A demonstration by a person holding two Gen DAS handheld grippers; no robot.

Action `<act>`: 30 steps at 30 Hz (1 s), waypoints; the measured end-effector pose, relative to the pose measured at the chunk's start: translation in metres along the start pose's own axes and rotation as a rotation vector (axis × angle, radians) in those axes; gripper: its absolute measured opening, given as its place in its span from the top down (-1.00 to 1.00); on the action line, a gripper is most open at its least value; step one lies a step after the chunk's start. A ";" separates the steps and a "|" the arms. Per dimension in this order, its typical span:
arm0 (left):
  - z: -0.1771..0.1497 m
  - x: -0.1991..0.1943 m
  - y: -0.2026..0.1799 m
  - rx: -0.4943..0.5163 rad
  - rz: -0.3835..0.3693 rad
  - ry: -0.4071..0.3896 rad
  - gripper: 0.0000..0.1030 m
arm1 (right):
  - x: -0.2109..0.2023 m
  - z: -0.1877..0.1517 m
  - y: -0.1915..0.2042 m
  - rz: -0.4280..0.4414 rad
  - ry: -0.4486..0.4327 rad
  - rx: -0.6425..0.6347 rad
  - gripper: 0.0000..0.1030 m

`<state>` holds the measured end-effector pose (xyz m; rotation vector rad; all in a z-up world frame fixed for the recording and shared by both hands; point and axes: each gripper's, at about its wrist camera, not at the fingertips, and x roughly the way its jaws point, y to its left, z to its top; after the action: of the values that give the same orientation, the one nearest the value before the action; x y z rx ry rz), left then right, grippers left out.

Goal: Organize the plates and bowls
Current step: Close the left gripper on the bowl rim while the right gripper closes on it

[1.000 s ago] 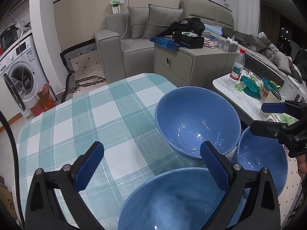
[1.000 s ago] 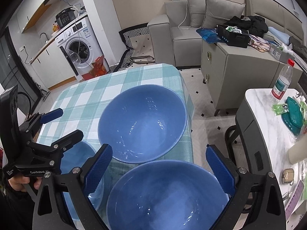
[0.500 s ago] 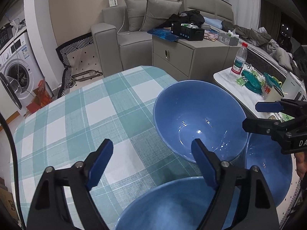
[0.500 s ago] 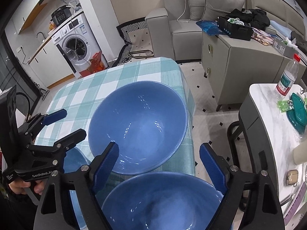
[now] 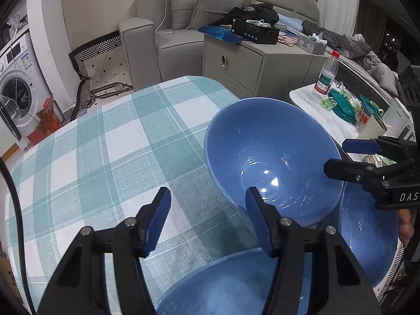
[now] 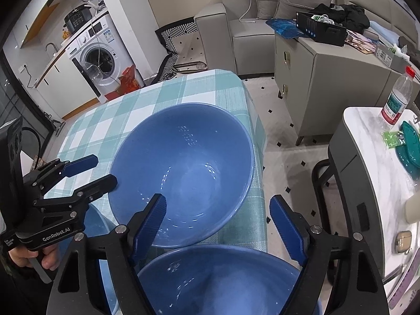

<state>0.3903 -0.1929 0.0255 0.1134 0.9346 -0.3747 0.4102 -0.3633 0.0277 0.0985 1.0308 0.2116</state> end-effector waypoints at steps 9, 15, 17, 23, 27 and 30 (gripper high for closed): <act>0.004 0.008 -0.001 -0.022 -0.036 0.018 0.30 | 0.005 0.000 -0.003 -0.001 0.009 0.001 -0.54; 0.006 0.010 -0.003 -0.025 -0.055 0.022 0.56 | 0.007 0.001 -0.003 0.002 0.013 -0.002 -0.43; 0.006 0.011 -0.004 -0.024 -0.059 0.024 0.60 | 0.007 0.002 -0.003 0.003 0.015 -0.004 -0.40; 0.007 0.012 -0.004 -0.027 -0.057 0.023 0.65 | 0.008 0.002 -0.002 0.008 0.017 -0.010 -0.31; 0.007 0.012 -0.004 -0.028 -0.058 0.023 0.65 | 0.008 0.001 -0.001 0.009 0.020 -0.019 -0.17; 0.007 0.012 -0.004 -0.027 -0.058 0.023 0.66 | 0.008 0.000 0.002 0.013 0.022 -0.027 -0.10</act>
<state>0.4009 -0.2016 0.0205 0.0658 0.9665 -0.4148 0.4145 -0.3598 0.0210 0.0788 1.0492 0.2383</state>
